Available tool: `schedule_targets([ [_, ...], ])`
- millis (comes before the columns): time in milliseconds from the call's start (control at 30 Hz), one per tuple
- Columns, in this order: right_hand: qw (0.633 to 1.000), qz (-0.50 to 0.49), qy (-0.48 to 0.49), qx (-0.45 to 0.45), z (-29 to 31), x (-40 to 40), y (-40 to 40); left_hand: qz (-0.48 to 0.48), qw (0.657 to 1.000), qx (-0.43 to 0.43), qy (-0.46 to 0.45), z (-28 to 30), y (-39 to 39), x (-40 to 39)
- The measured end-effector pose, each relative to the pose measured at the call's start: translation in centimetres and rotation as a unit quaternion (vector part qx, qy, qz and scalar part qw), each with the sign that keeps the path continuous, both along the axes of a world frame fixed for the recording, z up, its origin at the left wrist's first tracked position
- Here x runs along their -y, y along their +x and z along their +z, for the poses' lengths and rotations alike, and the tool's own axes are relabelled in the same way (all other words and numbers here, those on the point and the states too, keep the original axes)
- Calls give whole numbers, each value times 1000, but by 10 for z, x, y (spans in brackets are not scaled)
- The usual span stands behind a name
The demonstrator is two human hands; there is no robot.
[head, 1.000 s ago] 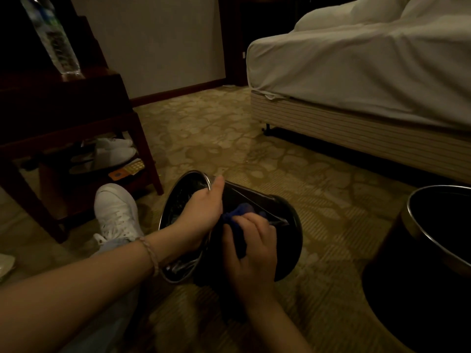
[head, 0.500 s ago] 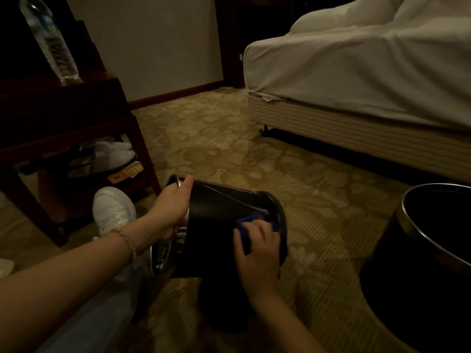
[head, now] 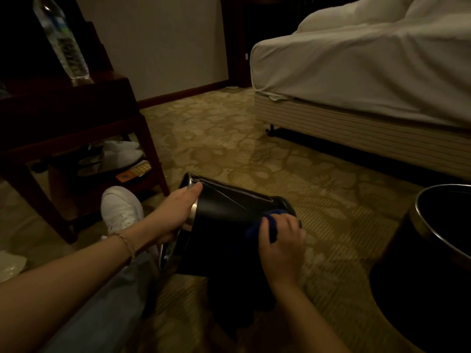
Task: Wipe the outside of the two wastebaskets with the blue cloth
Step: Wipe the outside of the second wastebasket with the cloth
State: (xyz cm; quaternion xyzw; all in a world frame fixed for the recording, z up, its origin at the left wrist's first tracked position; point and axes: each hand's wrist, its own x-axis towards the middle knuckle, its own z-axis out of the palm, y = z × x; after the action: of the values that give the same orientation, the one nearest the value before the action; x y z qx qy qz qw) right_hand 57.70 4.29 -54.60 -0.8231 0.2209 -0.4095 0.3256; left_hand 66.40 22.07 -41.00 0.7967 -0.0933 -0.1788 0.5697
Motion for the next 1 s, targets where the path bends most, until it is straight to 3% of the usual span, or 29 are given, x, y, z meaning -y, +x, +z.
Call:
schedule_targets([
  [233,998,-1,54,18,0,-2,-18,-27,998,49,36,1,-9,24],
  [467,997,48,-23,54,42,-65,-15,-26,994,85,58,1,-19,42],
  [633,994,50,-83,47,32,-43,-14,-64,995,34,73,2,-19,38],
  [767,999,8,-26,24,22,-15,-11,-104,987,82,92,7,-25,37],
  [867,997,-30,66,33,-4,14,-24,-119,985,86,88,9,-29,38],
  [1000,992,-58,99,43,-27,25,-41,-184,974,65,112,11,-31,48],
])
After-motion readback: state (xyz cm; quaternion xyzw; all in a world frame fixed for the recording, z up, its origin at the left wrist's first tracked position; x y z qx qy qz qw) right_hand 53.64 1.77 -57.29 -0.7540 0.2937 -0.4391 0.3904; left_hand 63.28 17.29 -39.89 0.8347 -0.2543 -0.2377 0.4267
